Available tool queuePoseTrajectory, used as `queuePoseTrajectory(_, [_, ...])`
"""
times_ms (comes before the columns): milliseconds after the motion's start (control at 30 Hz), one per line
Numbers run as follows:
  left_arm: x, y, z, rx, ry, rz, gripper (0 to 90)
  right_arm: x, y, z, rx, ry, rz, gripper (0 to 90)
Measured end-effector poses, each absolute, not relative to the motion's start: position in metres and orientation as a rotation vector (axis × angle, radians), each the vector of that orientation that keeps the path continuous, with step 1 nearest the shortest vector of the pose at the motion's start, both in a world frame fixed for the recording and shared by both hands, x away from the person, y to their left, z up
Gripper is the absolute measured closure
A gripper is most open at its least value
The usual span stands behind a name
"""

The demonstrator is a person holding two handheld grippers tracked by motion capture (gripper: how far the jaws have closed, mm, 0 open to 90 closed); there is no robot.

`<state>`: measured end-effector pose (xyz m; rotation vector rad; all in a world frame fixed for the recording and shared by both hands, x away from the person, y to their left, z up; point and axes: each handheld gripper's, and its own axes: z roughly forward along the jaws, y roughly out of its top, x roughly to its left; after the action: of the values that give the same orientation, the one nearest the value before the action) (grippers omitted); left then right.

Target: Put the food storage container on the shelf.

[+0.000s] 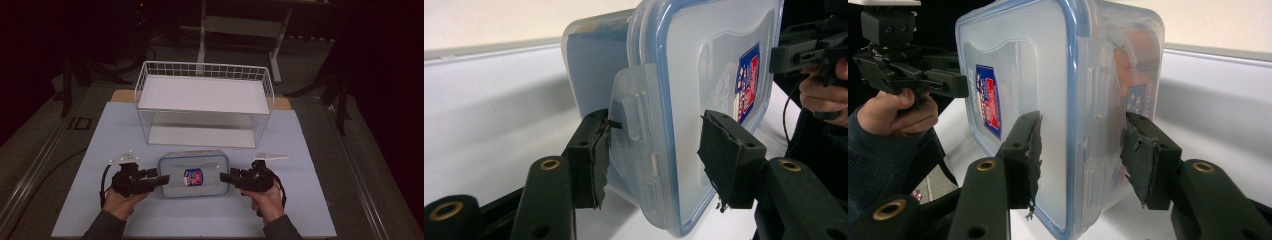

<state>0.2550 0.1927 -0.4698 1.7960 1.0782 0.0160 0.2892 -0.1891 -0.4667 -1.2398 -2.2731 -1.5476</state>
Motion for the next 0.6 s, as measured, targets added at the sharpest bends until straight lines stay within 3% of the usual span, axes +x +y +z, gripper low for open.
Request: queuePoseTrajectory(600, [0.263,0.191,-0.43,1.808,1.006,0.09,46.8,0.289,-0.19,-0.435,-1.201,-2.293,-1.651,51.4])
